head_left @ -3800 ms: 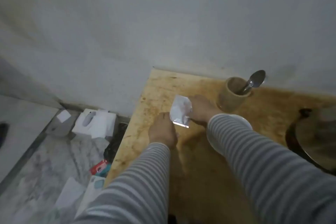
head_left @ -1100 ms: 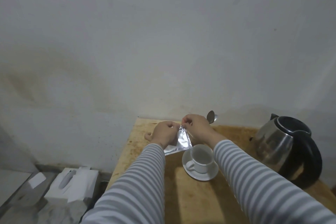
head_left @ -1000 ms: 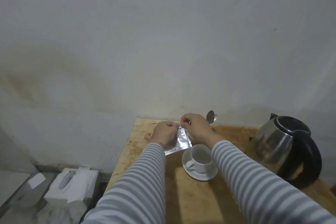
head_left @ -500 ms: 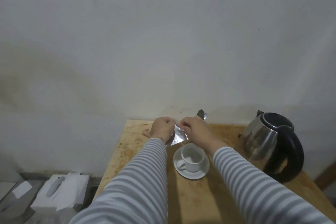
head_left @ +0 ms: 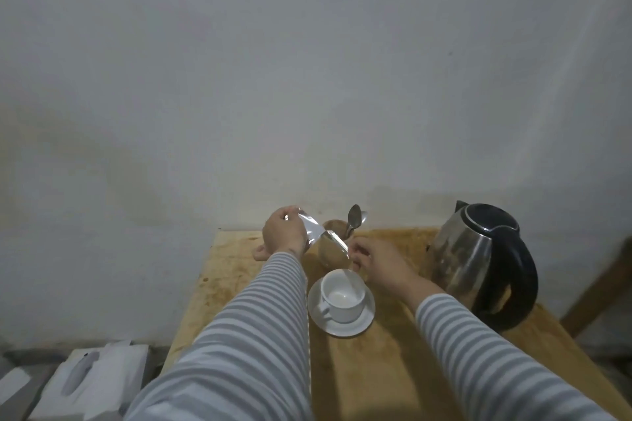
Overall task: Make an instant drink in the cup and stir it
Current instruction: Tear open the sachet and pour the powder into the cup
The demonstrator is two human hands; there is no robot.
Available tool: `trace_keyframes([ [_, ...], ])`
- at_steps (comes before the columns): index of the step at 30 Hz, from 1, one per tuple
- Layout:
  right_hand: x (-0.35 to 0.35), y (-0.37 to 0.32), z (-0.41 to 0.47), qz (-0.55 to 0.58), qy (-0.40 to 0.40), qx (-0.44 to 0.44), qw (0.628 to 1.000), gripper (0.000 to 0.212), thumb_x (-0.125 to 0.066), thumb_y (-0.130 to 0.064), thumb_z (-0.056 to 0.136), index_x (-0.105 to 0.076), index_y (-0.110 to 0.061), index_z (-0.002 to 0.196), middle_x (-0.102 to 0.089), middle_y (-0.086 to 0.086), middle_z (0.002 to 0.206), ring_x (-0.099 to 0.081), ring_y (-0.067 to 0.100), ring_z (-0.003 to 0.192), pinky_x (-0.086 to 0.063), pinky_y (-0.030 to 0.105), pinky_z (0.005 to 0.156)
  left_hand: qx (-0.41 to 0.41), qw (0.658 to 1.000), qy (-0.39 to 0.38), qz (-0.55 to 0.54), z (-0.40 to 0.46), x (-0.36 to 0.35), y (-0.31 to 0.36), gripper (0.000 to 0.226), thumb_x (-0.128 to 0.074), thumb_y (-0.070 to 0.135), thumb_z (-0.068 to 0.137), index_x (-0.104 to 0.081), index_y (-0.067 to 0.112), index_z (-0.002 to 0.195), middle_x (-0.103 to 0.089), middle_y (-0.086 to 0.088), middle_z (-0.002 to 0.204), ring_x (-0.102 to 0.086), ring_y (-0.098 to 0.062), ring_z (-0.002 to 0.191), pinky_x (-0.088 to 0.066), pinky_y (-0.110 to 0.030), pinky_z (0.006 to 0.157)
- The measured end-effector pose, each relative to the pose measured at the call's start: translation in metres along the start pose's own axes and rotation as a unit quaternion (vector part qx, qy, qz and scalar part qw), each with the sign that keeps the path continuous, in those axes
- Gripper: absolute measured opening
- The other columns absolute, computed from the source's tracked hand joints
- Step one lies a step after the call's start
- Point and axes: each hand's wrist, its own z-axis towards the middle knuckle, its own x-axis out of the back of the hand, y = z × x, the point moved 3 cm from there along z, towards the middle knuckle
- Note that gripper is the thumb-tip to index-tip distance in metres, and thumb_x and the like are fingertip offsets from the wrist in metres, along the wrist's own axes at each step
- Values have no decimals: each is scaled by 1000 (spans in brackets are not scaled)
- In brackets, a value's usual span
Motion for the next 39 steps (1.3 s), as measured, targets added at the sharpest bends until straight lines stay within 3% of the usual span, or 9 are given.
trace_keyframes([
  [4,3,13,-10,-6,22,-31,999,21,-48,-2,93,-58,-11,77,-58,-2,69,-49,11,64,-39,18,61,-2,997,18,-73,5,0,-3,35,-48,27,93,-59,31,60,-69,3,95,-58,-23,97,-37,-51,109],
  [8,-2,50,-23,15,82,-112,990,25,-52,-5,93,-54,-18,71,-61,1,74,-55,18,70,-41,25,60,-32,997,-27,-63,5,-8,-11,31,-54,35,93,-61,35,63,-65,11,89,-60,-22,100,-39,-52,107],
  [12,-23,83,-37,-10,86,-197,977,12,-53,-10,94,-61,-14,87,-65,3,84,-60,17,77,-51,34,73,-35,995,-75,-53,3,-22,-23,25,-59,37,92,-63,38,67,-67,10,92,-60,-22,101,-39,-55,108],
  [16,-41,110,-44,-21,49,-259,964,18,-48,-13,95,-64,-19,95,-68,6,94,-63,23,84,-50,34,75,-33,992,-105,-65,2,-32,-32,18,-59,25,95,-72,16,102,-69,-4,105,-59,-21,97,-49,-37,97],
  [20,-49,116,-40,-51,31,-257,965,30,-46,-9,92,-66,-21,111,-65,7,111,-61,26,95,-50,33,79,-36,991,-120,-55,-4,-40,-38,19,-57,22,96,-69,12,105,-64,0,97,-56,-16,88,-44,-30,82],
  [24,-40,91,-32,103,77,-260,957,24,-50,-16,94,-64,-17,114,-65,4,108,-60,21,90,-46,29,72,-28,989,-132,-61,-9,-48,-35,12,-53,21,98,-63,16,101,-61,0,95,-54,-16,87,-47,-32,81],
  [30,-40,60,-12,471,47,-333,816,32,-55,-8,95,-50,-4,126,-63,13,84,-59,22,56,-49,24,41,-34,983,-155,-93,-26,-66,-22,5,-54,14,96,-59,14,93,-62,-6,88,-55,-20,86,-47,-34,81],
  [36,-37,69,-21,527,69,-355,770,33,-53,-14,98,-49,-10,130,-66,13,104,-66,20,71,-53,24,44,-1,982,-169,-80,-34,-68,-31,9,-50,13,97,-58,15,92,-65,-10,98,-57,-21,88,-50,-36,86],
  [39,-42,70,-30,603,72,-373,701,23,-52,-5,97,-56,0,119,-68,15,82,-69,18,53,-52,22,40,52,977,-185,-87,-38,-68,-47,11,-48,11,97,-58,11,99,-63,-8,94,-57,-21,84,-50,-32,77],
])
